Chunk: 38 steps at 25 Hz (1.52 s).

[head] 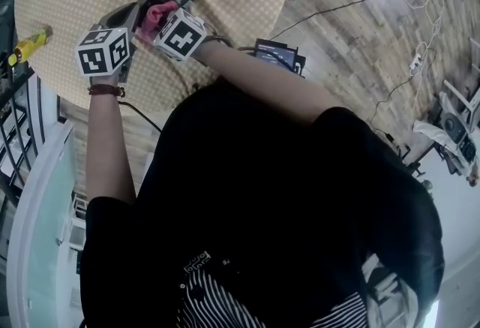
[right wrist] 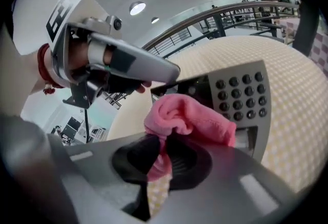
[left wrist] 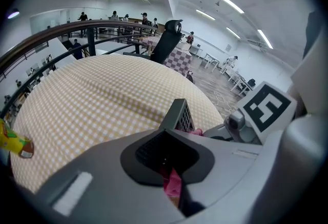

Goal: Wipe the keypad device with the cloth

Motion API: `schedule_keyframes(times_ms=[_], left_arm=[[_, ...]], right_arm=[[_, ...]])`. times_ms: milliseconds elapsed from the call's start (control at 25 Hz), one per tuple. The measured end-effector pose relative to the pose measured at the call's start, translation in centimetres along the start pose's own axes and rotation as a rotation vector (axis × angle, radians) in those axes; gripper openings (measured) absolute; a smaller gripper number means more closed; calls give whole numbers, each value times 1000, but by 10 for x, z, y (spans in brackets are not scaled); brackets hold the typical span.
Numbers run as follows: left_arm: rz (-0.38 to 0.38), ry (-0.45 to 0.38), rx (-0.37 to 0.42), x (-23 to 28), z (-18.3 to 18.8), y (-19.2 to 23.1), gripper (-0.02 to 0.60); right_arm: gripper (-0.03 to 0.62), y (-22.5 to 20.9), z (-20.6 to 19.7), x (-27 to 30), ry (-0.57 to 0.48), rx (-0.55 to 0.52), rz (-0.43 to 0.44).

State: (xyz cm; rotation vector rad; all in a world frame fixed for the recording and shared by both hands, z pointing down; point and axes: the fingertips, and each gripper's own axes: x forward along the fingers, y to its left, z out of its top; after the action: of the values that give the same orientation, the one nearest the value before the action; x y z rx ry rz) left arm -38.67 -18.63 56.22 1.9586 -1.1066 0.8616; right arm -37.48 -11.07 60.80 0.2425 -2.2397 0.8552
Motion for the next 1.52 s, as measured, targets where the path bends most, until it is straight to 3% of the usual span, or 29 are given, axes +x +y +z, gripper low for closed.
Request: schedule_keyframes(times_ms=[160,520,640,840,1080,1240,1400,1520], left_arm=[[5,-1,4,1,-1,1,2],[26,-30,10,0,-1,1,2],[67,-86,-6,-5,-1,1,2],[122,-213,-100,-12,-4,2,3],[87,-301,-96,-49,-15,-25,3],[23,-316,-200,-79,-70,-54,3],[36,-435,-388,-119,-109,-65,3],[28,-454,-385,-127,-130,-77,3]], right_arm=[[44,-8,-30,9,55,47,2],[44,-9,-43,14,128,96,-16],[44,-5,-38,13,139,45,-39],[46,0,-38,6,152,41,-66],[45,34,-36,-36,112,-125,-90],[44,66,-43,-56,113,-106,-76],[44,83,-19,-79,57,-222,-121],[44,89,-10,-91,1,-268,-152]])
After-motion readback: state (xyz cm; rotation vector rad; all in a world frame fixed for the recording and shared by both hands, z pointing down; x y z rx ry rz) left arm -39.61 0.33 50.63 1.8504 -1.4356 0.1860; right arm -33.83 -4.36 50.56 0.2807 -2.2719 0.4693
